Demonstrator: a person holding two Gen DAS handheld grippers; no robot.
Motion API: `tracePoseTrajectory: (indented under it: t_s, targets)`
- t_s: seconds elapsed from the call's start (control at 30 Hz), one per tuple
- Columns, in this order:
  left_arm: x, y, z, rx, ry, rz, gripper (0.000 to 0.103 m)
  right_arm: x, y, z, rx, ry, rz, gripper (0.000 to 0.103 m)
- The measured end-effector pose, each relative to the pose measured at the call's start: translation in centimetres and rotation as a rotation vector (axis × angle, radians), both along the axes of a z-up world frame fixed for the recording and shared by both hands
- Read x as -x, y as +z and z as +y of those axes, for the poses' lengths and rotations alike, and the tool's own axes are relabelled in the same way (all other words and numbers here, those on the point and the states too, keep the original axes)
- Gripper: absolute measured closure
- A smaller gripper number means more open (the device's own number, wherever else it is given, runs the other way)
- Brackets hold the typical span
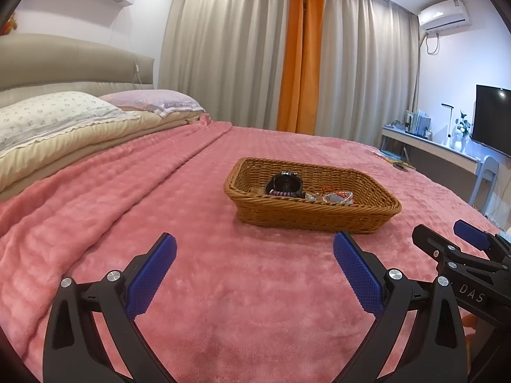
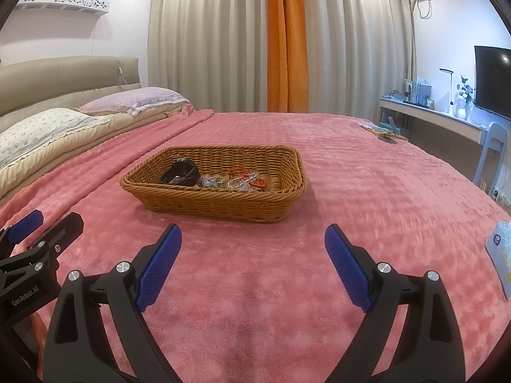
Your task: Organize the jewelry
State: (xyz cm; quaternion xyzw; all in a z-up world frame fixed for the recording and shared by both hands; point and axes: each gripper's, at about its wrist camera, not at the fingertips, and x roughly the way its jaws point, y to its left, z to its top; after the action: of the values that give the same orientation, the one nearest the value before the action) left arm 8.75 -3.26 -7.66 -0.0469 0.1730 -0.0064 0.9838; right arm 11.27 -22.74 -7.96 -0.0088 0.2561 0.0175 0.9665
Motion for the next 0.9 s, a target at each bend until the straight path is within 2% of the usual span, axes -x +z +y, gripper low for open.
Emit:
tracePoseTrajectory:
  t_s: [0.9]
  targets:
    - [0.13,-0.26,0.24,-0.004,0.001,-0.009,0.008,0.02,0.02,-0.02,-0.003,0.008,0.003,0.016]
